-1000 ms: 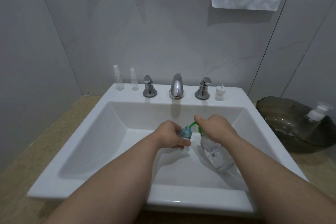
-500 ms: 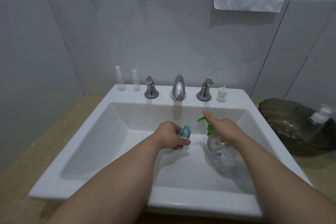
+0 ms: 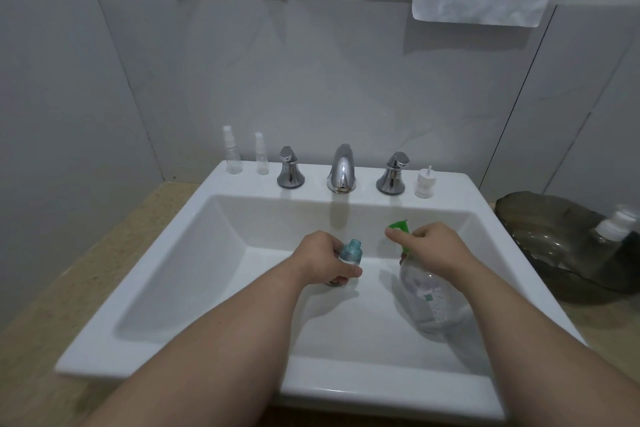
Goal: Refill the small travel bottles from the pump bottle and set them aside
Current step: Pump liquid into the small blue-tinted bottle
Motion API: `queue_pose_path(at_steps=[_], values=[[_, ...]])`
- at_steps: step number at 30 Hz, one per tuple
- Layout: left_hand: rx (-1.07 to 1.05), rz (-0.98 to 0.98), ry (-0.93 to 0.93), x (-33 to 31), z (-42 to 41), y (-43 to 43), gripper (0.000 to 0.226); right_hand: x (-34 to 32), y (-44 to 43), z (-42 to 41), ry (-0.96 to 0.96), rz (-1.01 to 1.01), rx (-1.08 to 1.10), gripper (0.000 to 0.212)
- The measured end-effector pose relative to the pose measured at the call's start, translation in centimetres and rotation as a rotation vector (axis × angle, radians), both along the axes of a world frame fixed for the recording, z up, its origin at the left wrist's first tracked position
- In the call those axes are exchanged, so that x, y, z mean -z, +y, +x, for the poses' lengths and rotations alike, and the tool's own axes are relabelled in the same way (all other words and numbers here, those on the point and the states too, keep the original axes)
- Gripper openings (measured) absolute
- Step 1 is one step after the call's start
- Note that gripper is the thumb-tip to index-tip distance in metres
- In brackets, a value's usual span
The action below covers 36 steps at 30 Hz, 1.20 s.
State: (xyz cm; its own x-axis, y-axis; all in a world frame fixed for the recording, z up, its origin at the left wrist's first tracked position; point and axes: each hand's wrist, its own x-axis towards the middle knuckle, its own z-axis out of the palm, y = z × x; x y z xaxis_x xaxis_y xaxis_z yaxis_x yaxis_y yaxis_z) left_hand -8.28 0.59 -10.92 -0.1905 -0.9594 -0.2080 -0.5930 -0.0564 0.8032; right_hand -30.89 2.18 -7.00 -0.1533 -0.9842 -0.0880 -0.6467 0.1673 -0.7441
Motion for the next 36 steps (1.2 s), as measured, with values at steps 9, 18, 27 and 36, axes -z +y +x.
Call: queue_pose_path(at_steps=[9,18,27,36], values=[[0.001,0.011,-0.010,-0.2,0.1,0.1,0.028,-0.6,1.0,0.2,0.123,0.127,-0.224,0.051],[-0.008,-0.046,-0.052,0.0,0.1,-0.1,0.043,-1.5,2.4,-0.2,0.043,0.250,-0.228,0.034],[-0.026,-0.006,-0.002,0.1,0.1,-0.1,0.041,-0.8,2.4,1.4,-0.096,0.119,-0.218,0.052],[0.007,0.026,0.033,0.2,0.2,-0.1,0.035,0.3,1.9,2.2,-0.043,0.091,-0.278,0.027]])
